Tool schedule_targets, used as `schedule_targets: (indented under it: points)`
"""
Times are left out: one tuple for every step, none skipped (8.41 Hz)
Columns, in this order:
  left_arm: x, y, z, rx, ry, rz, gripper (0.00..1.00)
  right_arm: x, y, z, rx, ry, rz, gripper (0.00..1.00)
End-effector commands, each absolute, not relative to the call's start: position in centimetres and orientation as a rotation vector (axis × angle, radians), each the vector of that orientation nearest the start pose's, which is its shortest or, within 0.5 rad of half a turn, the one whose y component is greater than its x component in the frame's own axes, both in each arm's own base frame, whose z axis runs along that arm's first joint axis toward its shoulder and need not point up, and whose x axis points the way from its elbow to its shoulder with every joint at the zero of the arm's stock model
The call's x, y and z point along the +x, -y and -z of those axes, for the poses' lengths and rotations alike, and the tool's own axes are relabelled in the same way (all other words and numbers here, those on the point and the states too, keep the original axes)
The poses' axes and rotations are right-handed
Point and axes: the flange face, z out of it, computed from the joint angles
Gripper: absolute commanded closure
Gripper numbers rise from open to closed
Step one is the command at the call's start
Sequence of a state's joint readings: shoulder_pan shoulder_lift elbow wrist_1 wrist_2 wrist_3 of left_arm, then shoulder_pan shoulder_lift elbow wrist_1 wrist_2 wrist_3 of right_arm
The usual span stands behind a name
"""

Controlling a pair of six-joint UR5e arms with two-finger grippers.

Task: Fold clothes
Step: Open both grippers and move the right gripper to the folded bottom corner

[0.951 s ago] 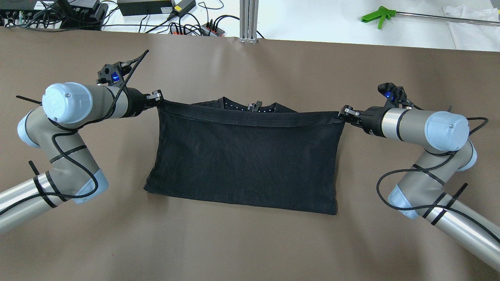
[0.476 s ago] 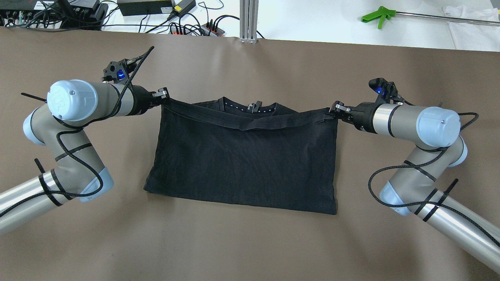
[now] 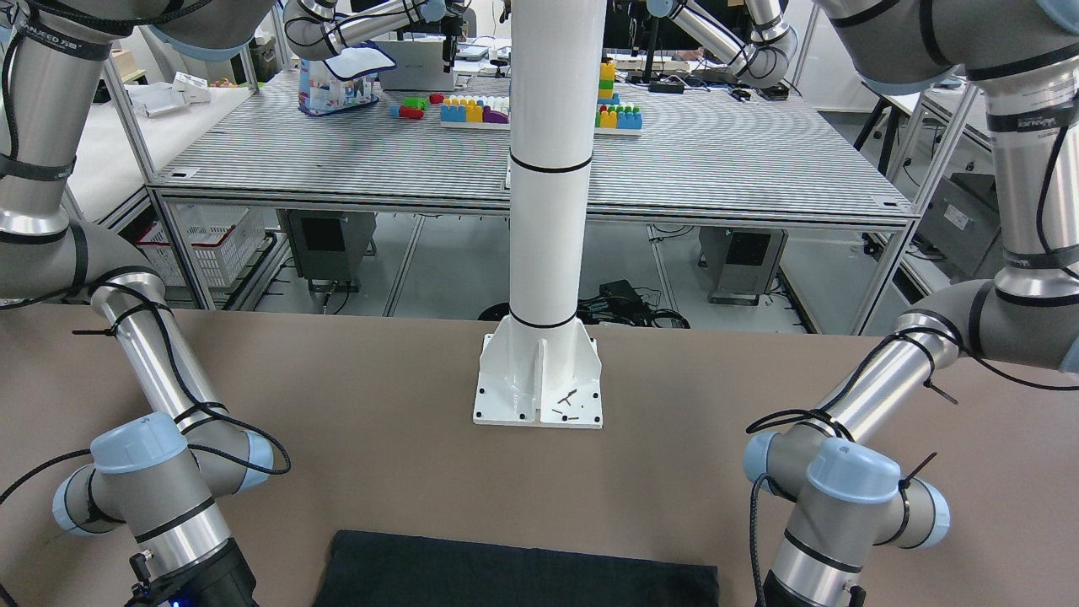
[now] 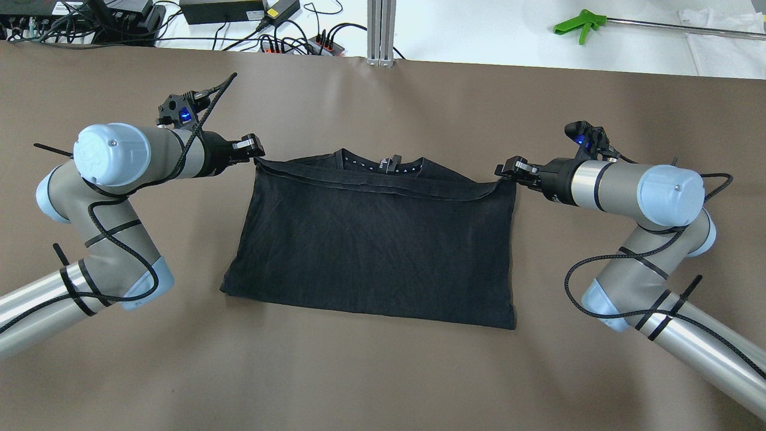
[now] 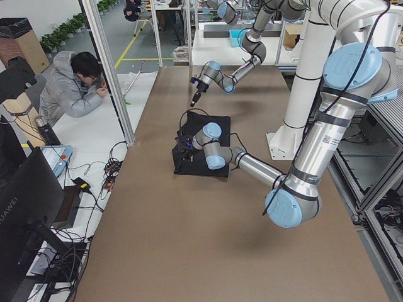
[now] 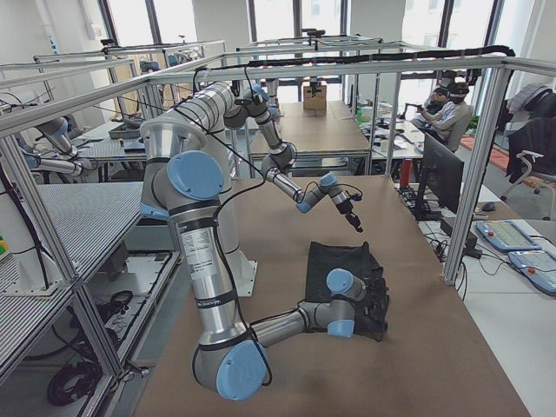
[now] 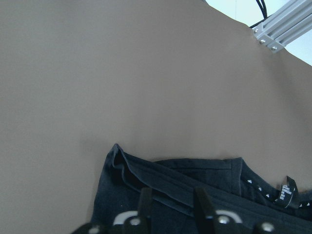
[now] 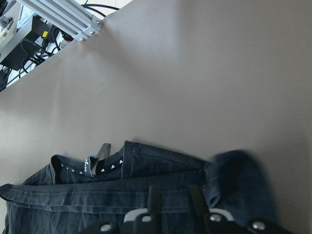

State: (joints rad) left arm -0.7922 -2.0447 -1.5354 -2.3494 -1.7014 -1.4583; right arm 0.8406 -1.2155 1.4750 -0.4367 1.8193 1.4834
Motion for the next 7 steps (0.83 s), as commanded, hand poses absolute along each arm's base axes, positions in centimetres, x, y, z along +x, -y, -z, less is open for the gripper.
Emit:
schedule_targets:
  points:
    - [38.8,56.8,-30.9,0.443,-1.163,0.517,0.00,-33.9,54.7,-39.1,0.427,1.336,-0.472,0.07]
    - [38.7,56.8,-30.9,0.445,-1.164,0.518,0.00,-34.1,54.6,-39.2,0.423,1.331,-0.472,0.07]
    - [38.8,56.8,-30.7,0.445,-1.167,0.516,0.00,-33.9,54.6,-39.3,0.422,1.330,-0.470,0.07]
    - [38.7,56.8,-30.4,0.445,-1.173,0.521,0.00,-34.0,54.1,-39.6,0.408,1.329,-0.463,0.06]
    - [38.6,56.7,-30.3,0.445,-1.175,0.522,0.00,-33.9,53.2,-39.5,0.402,1.339,-0.450,0.06]
    - [38.6,56.7,-30.0,0.446,-1.179,0.523,0.00,-34.0,51.0,-40.3,0.349,1.344,-0.409,0.06]
    - [38.6,56.7,-29.9,0.444,-1.184,0.527,0.00,-33.8,49.3,-40.8,0.276,1.359,-0.413,0.06]
